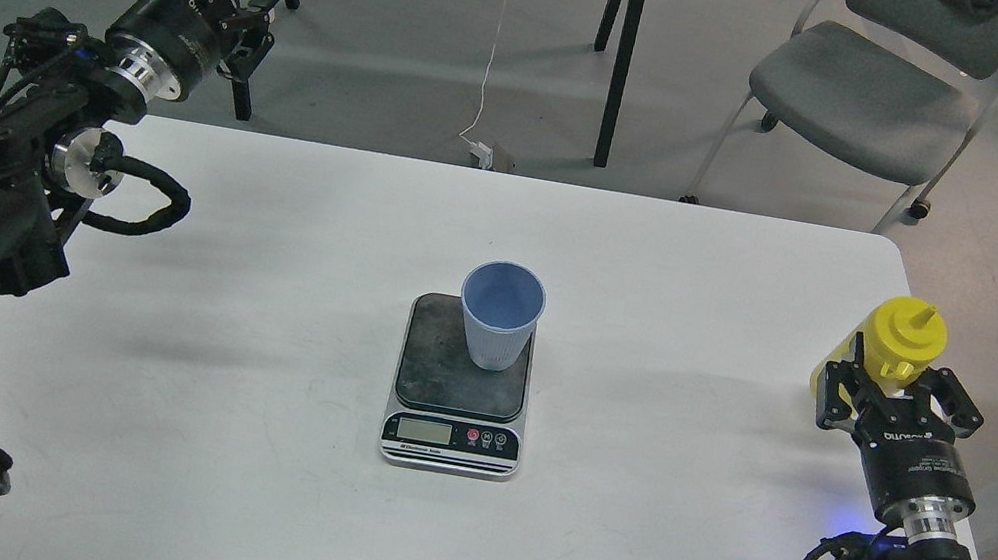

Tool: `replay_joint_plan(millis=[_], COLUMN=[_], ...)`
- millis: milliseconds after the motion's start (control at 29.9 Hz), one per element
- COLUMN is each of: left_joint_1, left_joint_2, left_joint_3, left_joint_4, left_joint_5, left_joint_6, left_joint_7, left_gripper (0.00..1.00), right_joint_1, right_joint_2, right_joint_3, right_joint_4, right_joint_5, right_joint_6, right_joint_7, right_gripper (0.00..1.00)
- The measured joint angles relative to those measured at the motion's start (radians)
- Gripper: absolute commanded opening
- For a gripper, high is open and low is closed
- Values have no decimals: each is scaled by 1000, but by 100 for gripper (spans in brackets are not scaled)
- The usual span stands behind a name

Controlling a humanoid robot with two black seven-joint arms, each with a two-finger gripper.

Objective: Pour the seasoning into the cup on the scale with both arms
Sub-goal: 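Lower the yellow bottle onto the table and open the right gripper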

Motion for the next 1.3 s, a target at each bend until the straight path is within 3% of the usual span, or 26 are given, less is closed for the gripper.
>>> replay_joint_plan(millis=[100,768,801,968,1002,1302], left_joint_1=[3,4,3,2,1,1], left_joint_2=[-2,5,5,1,1,1], left_joint_3=[1,3,3,3,3,2], left_joint_4=[0,0,0,0,0,0], left_joint_5=[1,2,3,3,3,3], left_joint_6=[0,0,0,0,0,0], left_joint_7=[0,0,0,0,0,0], left_gripper=[76,77,77,77,77,77], right_joint_1=[-4,3,3,-1,-2,-6], right_joint_2=[1,50,50,50,50,49], right_joint_3=[0,-18,-18,-18,-18,-22], right_joint_4=[-20,-110,-112,-115,-115,-109], right_joint_5=[0,-16,-18,-21,-21,-22], right_joint_6=[0,0,0,1,1,0], right_joint_7=[-2,-1,-1,0,0,-12], right_gripper=[28,50,53,94,98,99])
